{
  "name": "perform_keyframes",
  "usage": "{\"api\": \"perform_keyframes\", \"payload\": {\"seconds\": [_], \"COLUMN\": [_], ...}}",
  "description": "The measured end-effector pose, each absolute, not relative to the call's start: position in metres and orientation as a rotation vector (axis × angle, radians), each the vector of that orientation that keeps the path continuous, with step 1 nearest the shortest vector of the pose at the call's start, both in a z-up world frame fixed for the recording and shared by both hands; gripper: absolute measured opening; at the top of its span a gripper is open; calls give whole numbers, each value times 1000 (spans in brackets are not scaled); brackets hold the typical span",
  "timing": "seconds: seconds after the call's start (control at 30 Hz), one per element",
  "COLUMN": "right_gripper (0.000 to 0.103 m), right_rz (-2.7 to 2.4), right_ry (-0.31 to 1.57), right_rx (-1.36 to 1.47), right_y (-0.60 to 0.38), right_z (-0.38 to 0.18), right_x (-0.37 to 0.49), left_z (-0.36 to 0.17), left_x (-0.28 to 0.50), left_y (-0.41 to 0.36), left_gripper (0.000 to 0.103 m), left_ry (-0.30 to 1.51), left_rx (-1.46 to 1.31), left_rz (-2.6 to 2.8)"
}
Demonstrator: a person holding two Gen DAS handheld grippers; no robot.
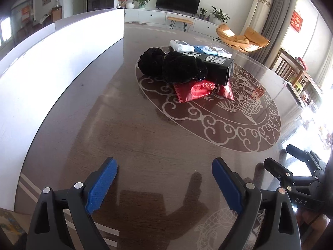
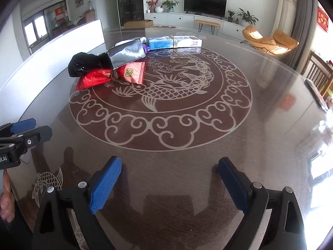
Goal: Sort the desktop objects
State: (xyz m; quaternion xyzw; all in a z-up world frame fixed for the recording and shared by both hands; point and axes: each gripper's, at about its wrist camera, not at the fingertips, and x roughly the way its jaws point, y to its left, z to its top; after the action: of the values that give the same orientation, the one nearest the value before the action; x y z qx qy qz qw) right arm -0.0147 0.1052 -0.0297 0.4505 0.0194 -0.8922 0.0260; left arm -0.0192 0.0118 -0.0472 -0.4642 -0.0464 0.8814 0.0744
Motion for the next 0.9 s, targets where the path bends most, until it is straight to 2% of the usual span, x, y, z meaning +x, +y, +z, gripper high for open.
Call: {"api": "perform_keyframes", "payload": {"seconds": [0.23,0.73,0.9], "right_gripper": [100,101,101], "right_rz": [-2756,-2758,-2758], "right_ry": [52,52,51], "right_rx": [1404,1407,1407], "right_y": [107,107,107], "right_z": [-32,-32,-32], "right_x": [-14,-14,-14], "left_z": [-49,-54,-54], "left_x": [-17,-16,-16], "left_y": [17,29,27], "left_gripper": [93,94,95], "left_ry": [-85,88,79], "left_rx": [-1405,-1433,-1437], "left_rz": [2654,2688,2691]}}
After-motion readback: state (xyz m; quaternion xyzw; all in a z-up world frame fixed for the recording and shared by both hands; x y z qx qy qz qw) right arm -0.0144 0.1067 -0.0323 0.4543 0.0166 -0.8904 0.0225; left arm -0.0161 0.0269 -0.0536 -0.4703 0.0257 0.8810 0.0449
